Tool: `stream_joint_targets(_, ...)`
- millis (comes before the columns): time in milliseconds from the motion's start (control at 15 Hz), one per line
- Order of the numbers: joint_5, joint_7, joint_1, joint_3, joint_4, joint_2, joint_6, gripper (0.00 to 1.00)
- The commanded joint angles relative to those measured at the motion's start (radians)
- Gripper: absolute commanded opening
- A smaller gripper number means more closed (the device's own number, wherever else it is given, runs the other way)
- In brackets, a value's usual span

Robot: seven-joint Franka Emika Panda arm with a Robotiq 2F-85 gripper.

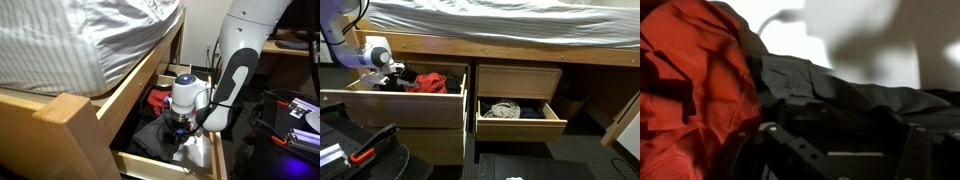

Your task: Pick up the grey cloth from the first drawer and put it in the second bottom drawer to the right.

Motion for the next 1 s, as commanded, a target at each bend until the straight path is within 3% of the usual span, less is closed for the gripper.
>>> stream_joint_targets(0,0.025,-0.029,-0.013,0.016,-0.002,0.002,0.003,0.60)
stream_joint_targets(533,0.029,-0.024,-0.008,0.015,0.002,0.010,-0.001,0.05)
stream_joint_targets(667,0.031,-0.021,-0.009,0.015,0.003,0.009,-0.016,0.00)
stream_joint_targets(933,0.037,0.010,0.031,-0.022,-0.002,-0.011,-0.040,0.02)
